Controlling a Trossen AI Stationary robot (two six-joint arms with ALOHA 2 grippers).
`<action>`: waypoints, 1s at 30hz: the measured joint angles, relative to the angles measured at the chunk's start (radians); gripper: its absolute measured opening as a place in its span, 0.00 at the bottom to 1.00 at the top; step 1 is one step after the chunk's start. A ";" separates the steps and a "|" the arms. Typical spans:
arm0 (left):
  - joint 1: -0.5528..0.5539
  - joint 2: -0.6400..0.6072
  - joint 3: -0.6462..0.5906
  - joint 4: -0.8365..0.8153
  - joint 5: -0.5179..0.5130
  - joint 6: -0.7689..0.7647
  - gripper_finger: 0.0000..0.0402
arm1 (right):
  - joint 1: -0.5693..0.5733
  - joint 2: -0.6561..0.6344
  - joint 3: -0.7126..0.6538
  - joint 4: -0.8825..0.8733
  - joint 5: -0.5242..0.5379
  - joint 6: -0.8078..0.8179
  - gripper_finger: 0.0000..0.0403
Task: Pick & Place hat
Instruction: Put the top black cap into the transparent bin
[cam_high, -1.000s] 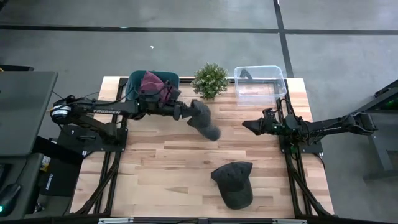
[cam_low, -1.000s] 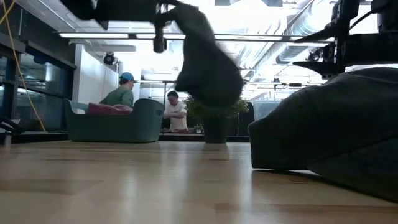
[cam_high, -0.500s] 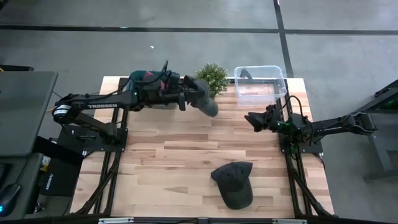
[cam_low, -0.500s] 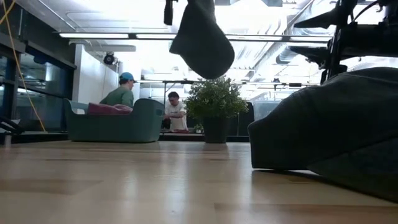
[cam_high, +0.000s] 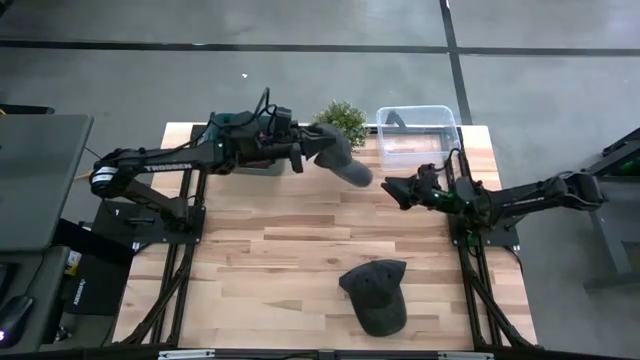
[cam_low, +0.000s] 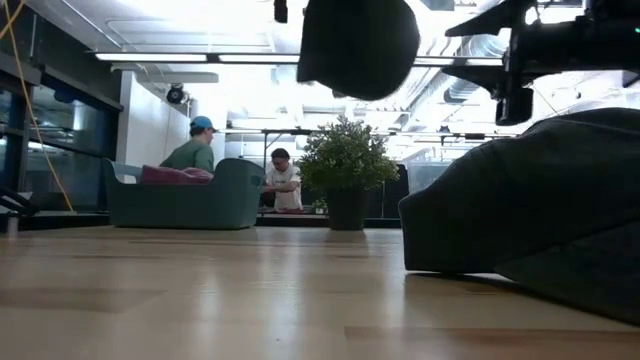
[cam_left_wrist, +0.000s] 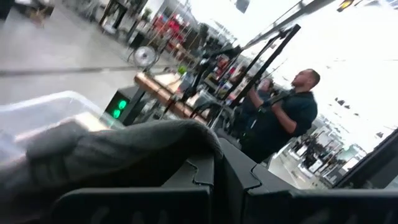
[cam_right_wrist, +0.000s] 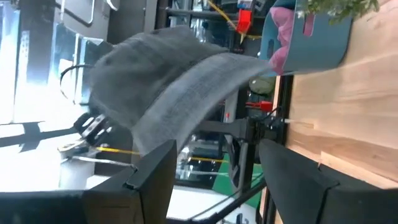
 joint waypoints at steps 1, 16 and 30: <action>0.000 0.006 0.009 0.006 0.000 0.004 0.00 | 0.000 0.021 0.015 0.007 0.010 0.000 0.56; -0.001 0.032 0.052 -0.002 0.021 0.010 0.00 | -0.016 0.251 0.226 0.011 0.037 -0.004 0.56; -0.022 0.033 0.051 -0.001 0.066 0.010 0.00 | -0.122 0.397 0.373 0.087 -0.076 -0.035 0.57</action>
